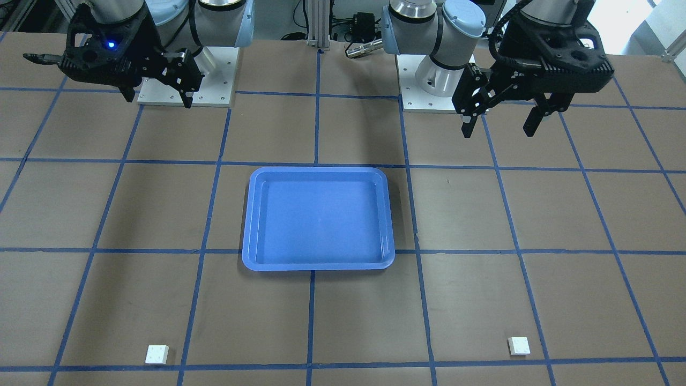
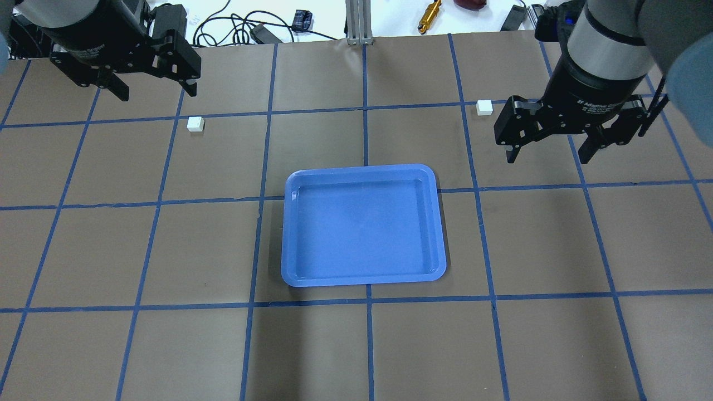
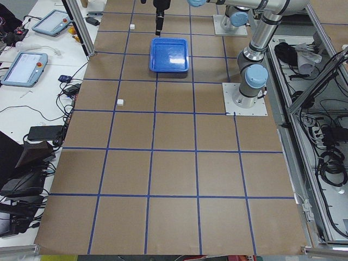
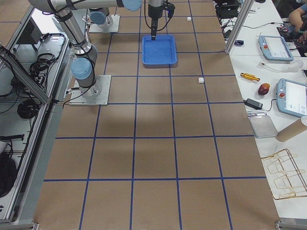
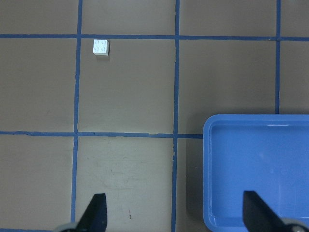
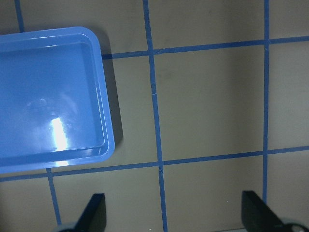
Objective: Assemble white blocks and place on blue tray
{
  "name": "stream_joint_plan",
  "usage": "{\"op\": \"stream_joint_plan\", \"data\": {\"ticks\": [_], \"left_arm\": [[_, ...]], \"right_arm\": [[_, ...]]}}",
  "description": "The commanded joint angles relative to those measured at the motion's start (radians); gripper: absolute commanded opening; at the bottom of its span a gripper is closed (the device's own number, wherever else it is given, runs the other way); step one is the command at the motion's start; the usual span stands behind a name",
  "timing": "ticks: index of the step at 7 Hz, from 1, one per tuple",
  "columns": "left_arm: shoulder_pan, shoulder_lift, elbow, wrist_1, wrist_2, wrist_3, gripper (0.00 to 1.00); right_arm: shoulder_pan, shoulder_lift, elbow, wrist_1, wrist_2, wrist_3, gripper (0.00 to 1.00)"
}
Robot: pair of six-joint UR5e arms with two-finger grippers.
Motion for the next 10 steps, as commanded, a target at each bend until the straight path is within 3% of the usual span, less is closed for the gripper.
{"op": "stream_joint_plan", "data": {"ticks": [1, 10], "left_arm": [[0.009, -0.003, 0.006, -0.014, -0.017, 0.0, 1.0], [0.018, -0.025, 0.017, -0.037, -0.022, 0.014, 1.0]], "right_arm": [[-0.002, 0.0, -0.001, 0.001, -0.004, -0.001, 1.0], [-0.002, -0.015, 0.009, 0.012, 0.013, -0.044, 1.0]]}}
